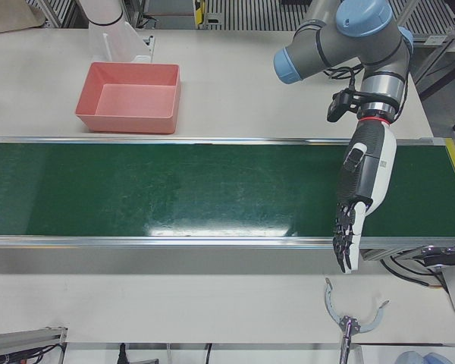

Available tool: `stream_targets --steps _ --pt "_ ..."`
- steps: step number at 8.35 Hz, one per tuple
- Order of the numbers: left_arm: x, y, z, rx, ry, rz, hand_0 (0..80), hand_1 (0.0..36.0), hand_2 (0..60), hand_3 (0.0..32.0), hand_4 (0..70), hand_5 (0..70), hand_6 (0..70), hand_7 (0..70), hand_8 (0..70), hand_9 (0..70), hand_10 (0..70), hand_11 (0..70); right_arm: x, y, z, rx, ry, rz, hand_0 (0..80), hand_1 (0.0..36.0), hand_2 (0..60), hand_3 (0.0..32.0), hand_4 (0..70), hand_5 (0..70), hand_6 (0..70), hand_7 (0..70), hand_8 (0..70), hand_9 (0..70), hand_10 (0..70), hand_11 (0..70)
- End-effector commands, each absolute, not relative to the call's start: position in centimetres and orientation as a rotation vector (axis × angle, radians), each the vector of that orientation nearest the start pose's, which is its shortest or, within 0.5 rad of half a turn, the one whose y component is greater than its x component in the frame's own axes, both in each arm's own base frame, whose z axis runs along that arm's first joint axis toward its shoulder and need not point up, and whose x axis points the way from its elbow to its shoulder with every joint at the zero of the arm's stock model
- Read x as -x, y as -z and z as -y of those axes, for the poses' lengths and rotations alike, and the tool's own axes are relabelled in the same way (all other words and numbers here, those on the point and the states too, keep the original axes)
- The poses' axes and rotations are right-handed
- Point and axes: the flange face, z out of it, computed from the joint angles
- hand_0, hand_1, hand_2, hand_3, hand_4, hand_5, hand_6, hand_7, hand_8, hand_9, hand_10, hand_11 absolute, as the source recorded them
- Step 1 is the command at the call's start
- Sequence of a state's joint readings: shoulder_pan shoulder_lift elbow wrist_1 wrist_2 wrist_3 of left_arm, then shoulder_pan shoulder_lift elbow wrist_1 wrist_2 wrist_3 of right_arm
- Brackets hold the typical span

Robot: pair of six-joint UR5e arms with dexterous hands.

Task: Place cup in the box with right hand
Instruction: 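Close the right hand around the blue cup and lift it, then carry the cup toward the robot and lower it into the pink tray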

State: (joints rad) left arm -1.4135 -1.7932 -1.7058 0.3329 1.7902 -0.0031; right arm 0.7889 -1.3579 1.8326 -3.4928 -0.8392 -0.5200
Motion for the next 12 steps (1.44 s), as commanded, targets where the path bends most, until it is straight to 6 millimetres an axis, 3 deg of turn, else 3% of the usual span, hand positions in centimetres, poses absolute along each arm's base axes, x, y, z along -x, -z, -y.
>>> stream_targets --steps 1,2,3,4,6,8,9,10,11,12 --pt "2.3 -53.7 57.1 0.386 1.992 -2.041 0.0 0.0 0.0 0.0 0.0 0.0 0.0 0.0 0.0 0.0 0.0 0.0 22.1 -48.8 51.1 0.521 2.325 -2.528 47.4 16.9 45.6 0.0 70.0 0.0 15.7 70.0 10.7 27.2 7.1 9.3" --pt "2.3 -53.7 57.1 0.386 1.992 -2.041 0.0 0.0 0.0 0.0 0.0 0.0 0.0 0.0 0.0 0.0 0.0 0.0 21.5 -48.5 51.2 0.531 2.314 -2.522 47.9 19.0 52.0 0.0 70.0 0.3 15.4 70.0 10.6 26.7 7.2 9.7" --pt "2.3 -53.7 57.1 0.386 1.992 -2.041 0.0 0.0 0.0 0.0 0.0 0.0 0.0 0.0 0.0 0.0 0.0 0.0 20.4 -47.6 51.2 0.534 2.282 -2.519 47.8 19.4 53.5 0.0 70.0 0.4 15.0 68.0 10.4 26.0 7.3 9.9" --pt "2.3 -53.7 57.1 0.386 1.992 -2.041 0.0 0.0 0.0 0.0 0.0 0.0 0.0 0.0 0.0 0.0 0.0 0.0 18.9 -45.7 49.7 0.536 2.224 -2.548 48.0 19.6 53.9 0.0 70.0 0.5 14.9 67.0 10.7 26.3 7.6 10.4" --pt "2.3 -53.7 57.1 0.386 1.992 -2.041 0.0 0.0 0.0 0.0 0.0 0.0 0.0 0.0 0.0 0.0 0.0 0.0 16.3 -37.3 45.4 0.545 2.033 -2.672 48.0 19.5 53.0 0.0 70.0 0.6 15.0 66.9 11.6 27.5 7.8 10.5" --pt "2.2 -53.7 57.1 0.387 1.991 -2.040 0.0 0.0 0.0 0.0 0.0 0.0 0.0 0.0 0.0 0.0 0.0 0.0 18.4 -28.6 38.7 0.444 1.869 -2.857 47.8 18.2 50.0 0.0 70.0 1.2 17.7 70.0 17.8 37.7 10.4 14.2" --pt "2.2 -53.7 57.1 0.387 1.991 -2.040 0.0 0.0 0.0 0.0 0.0 0.0 0.0 0.0 0.0 0.0 0.0 0.0 21.4 -26.0 36.1 0.381 1.791 -2.958 47.7 16.7 48.1 0.0 70.0 2.6 22.8 70.0 27.2 51.1 19.3 27.0" --pt "2.2 -53.7 57.1 0.387 1.991 -2.040 0.0 0.0 0.0 0.0 0.0 0.0 0.0 0.0 0.0 0.0 0.0 0.0 25.5 -24.5 34.0 0.326 1.758 -3.040 47.8 16.0 46.8 0.0 70.0 3.5 26.7 70.0 33.6 58.4 24.0 33.7" --pt "2.3 -53.7 57.1 0.386 1.992 -2.041 0.0 0.0 0.0 0.0 0.0 0.0 0.0 0.0 0.0 0.0 0.0 0.0 29.2 -23.8 31.4 0.305 1.763 -3.100 48.0 13.5 36.7 0.0 70.0 3.8 29.6 70.0 36.0 60.6 27.4 38.5" --pt "2.2 -53.7 57.1 0.387 1.991 -2.040 0.0 0.0 0.0 0.0 0.0 0.0 0.0 0.0 0.0 0.0 0.0 0.0 33.0 -23.8 29.4 0.310 1.772 -3.141 47.5 12.4 35.6 0.0 70.0 3.8 30.9 70.0 37.6 62.2 29.7 41.6"
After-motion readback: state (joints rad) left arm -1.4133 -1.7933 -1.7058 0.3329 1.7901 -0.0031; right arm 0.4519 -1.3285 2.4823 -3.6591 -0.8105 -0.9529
